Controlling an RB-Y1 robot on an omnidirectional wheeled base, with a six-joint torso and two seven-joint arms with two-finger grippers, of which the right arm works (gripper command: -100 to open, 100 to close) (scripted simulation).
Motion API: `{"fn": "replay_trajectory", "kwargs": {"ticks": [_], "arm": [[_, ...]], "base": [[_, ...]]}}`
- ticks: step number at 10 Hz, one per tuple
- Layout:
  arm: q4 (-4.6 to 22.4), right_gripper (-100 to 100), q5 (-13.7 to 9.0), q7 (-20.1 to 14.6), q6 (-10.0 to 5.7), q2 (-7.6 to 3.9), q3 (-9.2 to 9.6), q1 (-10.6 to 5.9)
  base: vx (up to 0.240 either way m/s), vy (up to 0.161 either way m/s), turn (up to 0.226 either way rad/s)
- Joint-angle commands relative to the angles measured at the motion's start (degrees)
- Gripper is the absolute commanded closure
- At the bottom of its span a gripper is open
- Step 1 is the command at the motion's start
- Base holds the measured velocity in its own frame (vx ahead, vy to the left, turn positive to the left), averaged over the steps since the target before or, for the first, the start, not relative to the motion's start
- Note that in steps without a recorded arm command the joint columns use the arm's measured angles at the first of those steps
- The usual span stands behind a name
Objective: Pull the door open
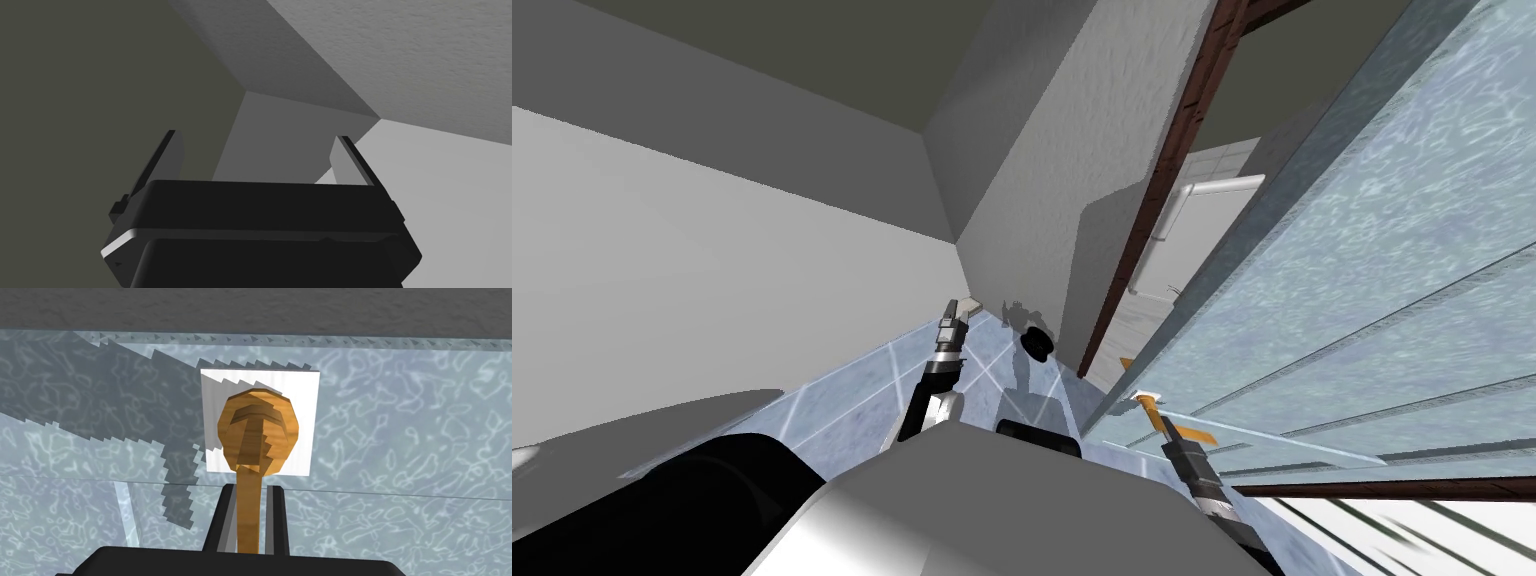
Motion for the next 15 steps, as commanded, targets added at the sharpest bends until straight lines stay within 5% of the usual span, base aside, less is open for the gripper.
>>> {"fn": "replay_trajectory", "kwargs": {"ticks": [1,3,15], "arm": [[0.56,100,-0.21,-0.55,-1.55,-0.56,0.83,0.65],[0.97,100,-0.43,-0.96,-2.94,-1.08,1.55,1.28],[2.39,100,-0.65,-1.56,-3.87,-1.38,2.64,0.43]], "base": [[-0.197,-0.061,0.15],[-0.208,-0.074,0.135],[-0.203,-0.064,0.157]]}}
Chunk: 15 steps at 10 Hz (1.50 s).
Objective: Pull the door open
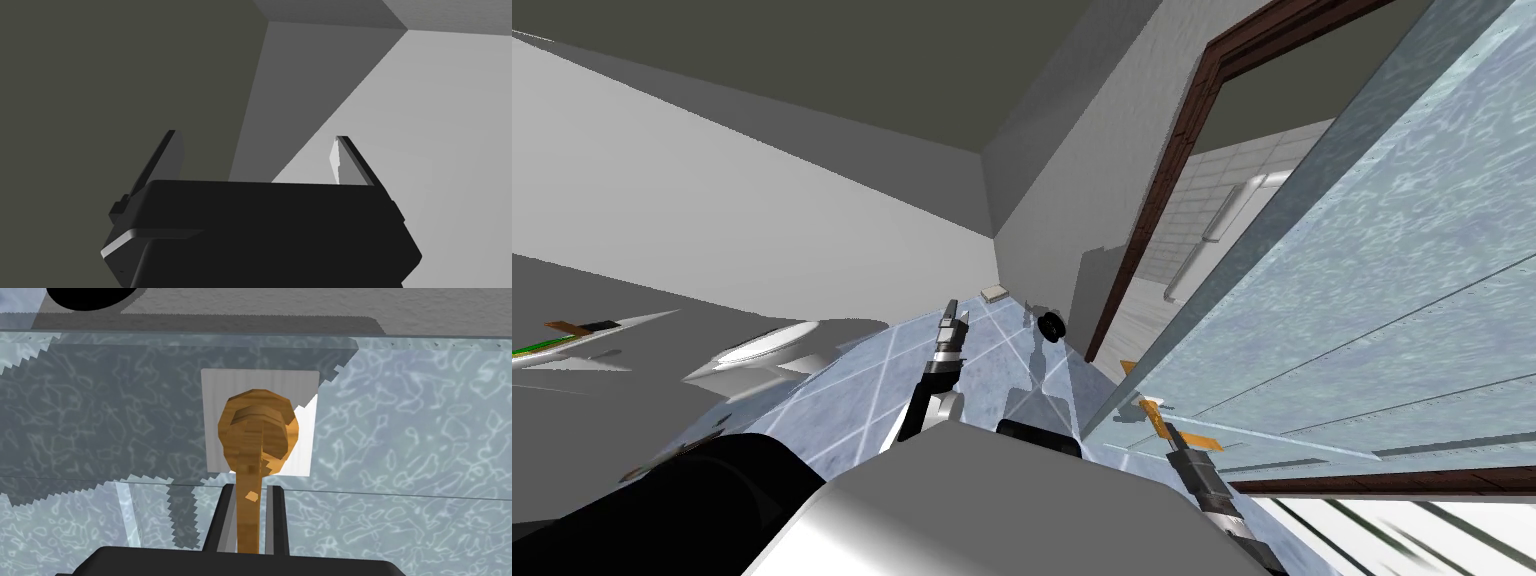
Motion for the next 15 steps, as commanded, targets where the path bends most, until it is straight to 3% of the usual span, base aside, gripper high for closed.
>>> {"fn": "replay_trajectory", "kwargs": {"ticks": [1,2,15], "arm": [[0.45,100,-0.1,-0.13,-0.42,-0.14,0.04,-0.12],[0.57,100,0.06,-0.16,-0.33,0.12,0.18,-0.33],[5.51,100,13.99,-3.47,5.26,4.99,-10.86,-9.27]], "base": [[-0.214,-0.078,0.123],[-0.087,-0.028,0.032],[-0.186,-0.056,0.107]]}}
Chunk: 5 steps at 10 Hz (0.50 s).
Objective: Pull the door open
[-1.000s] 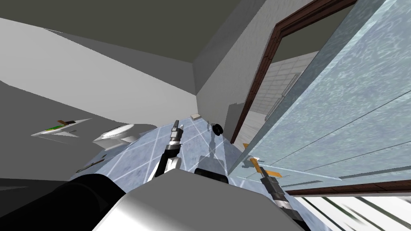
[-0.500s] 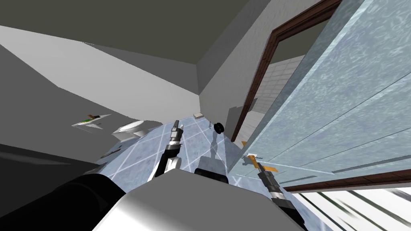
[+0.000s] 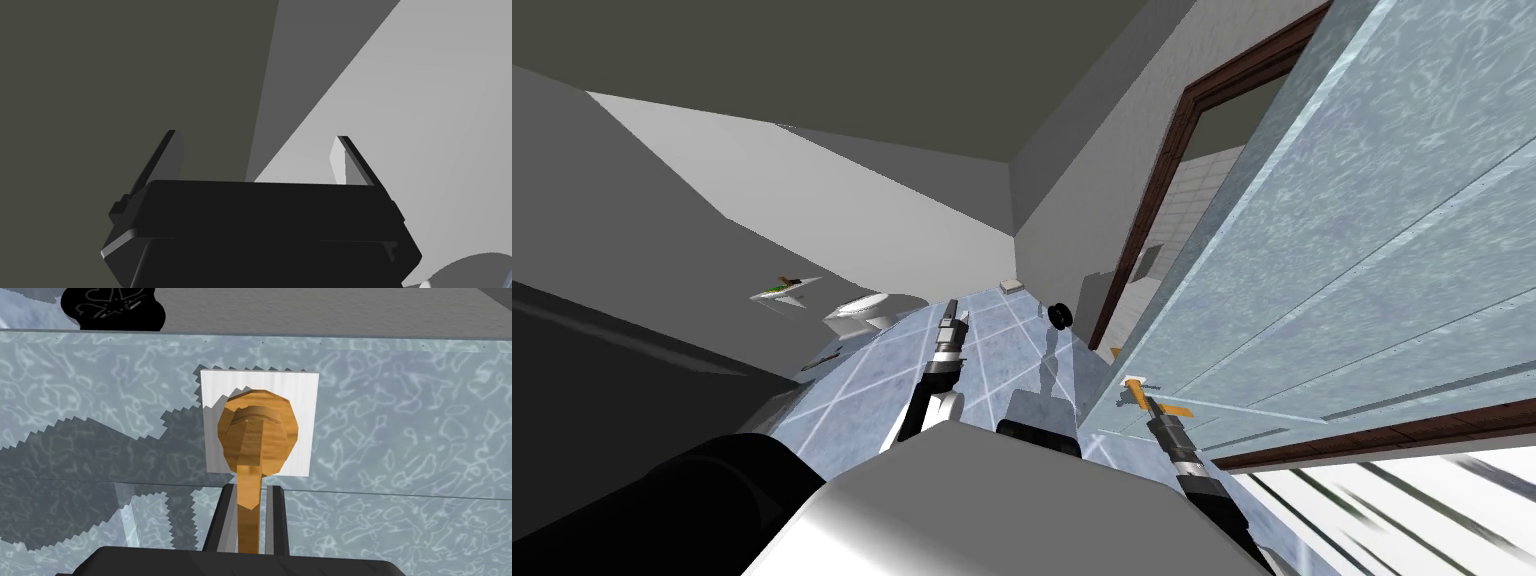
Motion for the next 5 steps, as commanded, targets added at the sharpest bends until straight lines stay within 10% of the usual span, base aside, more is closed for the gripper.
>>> {"fn": "replay_trajectory", "kwargs": {"ticks": [1,5], "arm": [[1.37,100,1.84,-0.52,0.31,0.81,-1.26,-1.57],[2.38,100,4.17,-1.02,1.08,1.76,-2.94,-3.08]], "base": [[-0.232,-0.073,0.127],[-0.161,-0.077,0.075]]}}
